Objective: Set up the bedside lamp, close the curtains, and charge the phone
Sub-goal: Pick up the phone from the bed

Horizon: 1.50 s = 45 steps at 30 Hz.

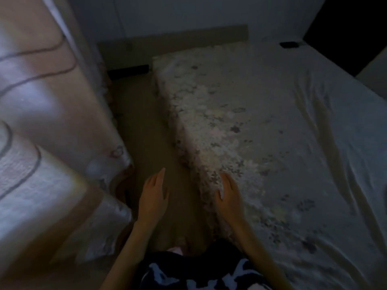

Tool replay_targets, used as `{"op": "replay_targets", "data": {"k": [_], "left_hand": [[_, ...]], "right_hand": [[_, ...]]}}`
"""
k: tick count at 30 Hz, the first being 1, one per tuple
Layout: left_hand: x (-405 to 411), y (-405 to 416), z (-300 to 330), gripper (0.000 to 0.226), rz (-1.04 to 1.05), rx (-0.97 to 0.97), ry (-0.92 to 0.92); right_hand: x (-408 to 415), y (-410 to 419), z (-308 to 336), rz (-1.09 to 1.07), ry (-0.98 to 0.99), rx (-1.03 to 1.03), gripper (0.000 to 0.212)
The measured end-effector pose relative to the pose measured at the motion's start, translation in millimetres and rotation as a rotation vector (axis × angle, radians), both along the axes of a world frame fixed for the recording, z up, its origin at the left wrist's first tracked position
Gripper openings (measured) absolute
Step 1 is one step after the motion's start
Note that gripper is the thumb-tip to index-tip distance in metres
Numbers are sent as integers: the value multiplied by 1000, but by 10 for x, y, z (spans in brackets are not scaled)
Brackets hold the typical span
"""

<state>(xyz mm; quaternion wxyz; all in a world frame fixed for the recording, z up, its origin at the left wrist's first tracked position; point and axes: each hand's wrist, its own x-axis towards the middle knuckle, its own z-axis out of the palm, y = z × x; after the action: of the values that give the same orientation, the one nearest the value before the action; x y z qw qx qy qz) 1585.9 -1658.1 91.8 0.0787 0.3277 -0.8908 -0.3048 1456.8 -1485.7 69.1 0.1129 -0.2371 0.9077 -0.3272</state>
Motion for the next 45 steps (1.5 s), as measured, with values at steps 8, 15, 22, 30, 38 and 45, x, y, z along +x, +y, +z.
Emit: {"op": "replay_targets", "data": {"k": [8,15,22,30,38,45], "left_hand": [[-21,-591,-79,53,178,4,24],[-526,-1245,-214,67,263,13,-18],[-1539,-2312,-99,58,267,-9,21],[-2282,-3246,-74,52,291,-33,19],[-3012,-4716,-182,54,277,-27,36],[-3574,-6265,38,54,334,-93,67]], "right_hand": [[-279,-939,36,165,19,-12,53],[-972,-1745,-98,283,18,-5,54],[-2147,-2910,12,370,61,-29,59],[-2892,-3920,3,521,66,0,53],[-3680,-5364,-152,538,38,73,53],[-4222,-6850,-25,528,27,78,52]]}}
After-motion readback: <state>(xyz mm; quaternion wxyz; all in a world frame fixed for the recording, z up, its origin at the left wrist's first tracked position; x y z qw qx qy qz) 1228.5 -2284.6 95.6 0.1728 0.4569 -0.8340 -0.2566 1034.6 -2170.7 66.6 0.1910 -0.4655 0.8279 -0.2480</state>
